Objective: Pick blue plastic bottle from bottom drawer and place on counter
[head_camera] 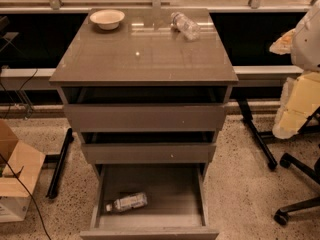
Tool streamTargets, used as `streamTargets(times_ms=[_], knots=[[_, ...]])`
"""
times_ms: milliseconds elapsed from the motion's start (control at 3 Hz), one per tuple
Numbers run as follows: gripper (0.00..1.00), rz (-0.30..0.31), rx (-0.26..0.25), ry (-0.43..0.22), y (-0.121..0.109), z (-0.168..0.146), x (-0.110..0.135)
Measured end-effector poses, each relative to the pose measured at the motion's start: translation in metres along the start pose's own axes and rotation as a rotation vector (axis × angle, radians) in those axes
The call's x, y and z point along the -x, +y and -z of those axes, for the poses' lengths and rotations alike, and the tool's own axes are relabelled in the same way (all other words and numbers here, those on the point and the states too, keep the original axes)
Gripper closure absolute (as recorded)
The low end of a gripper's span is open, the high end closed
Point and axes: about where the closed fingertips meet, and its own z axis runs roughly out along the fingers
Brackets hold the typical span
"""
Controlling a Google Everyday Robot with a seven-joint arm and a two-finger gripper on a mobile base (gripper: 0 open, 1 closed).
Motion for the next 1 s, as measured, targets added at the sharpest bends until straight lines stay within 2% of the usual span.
streamTargets(times_ms=[333, 1000], knots=[[0.00, 0.000, 0.000, 0.000, 0.000, 0.000, 0.000], [0.00, 0.028, 0.101, -0.176, 0.027, -0.056, 0.056]])
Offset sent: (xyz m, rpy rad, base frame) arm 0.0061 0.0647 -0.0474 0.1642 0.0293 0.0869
